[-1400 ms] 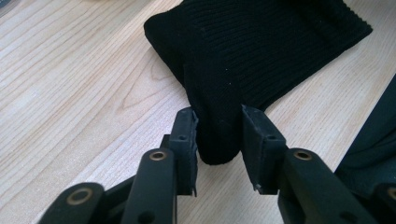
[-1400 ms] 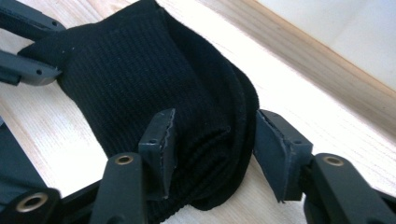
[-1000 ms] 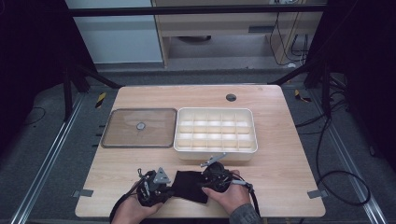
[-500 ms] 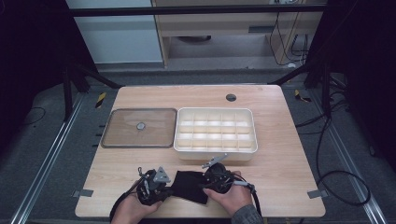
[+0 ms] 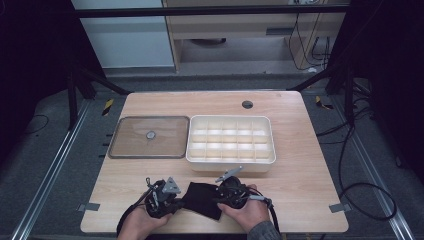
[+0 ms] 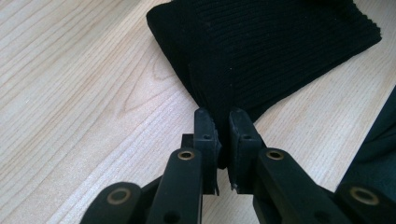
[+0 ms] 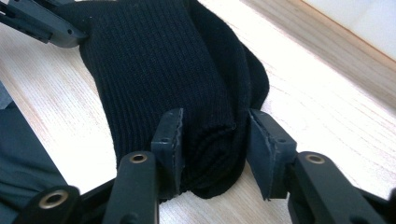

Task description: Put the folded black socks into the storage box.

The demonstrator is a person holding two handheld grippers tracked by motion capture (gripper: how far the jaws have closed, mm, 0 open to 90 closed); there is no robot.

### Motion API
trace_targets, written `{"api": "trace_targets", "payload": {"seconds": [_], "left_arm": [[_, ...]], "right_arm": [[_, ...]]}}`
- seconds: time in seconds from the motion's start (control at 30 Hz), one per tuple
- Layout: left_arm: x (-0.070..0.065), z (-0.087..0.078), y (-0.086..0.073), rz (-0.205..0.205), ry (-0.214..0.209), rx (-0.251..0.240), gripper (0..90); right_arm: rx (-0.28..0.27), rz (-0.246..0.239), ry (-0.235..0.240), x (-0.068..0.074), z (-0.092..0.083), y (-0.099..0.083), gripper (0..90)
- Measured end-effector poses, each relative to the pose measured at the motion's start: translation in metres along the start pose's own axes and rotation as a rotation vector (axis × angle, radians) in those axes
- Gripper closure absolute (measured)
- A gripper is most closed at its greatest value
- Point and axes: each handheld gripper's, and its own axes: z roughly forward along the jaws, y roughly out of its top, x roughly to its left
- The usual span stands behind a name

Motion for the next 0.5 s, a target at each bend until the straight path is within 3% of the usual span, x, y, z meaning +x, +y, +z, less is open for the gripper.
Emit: {"api": "trace_targets", "payload": {"seconds": [0.5], "left_arm": [[0.0011,-0.0048,0.004,-0.006,-0.012,-0.004,83.7]], "right_arm": [[-0.004,-0.006,0.011,0.0006,0.0003,-0.0007,63.8]]}}
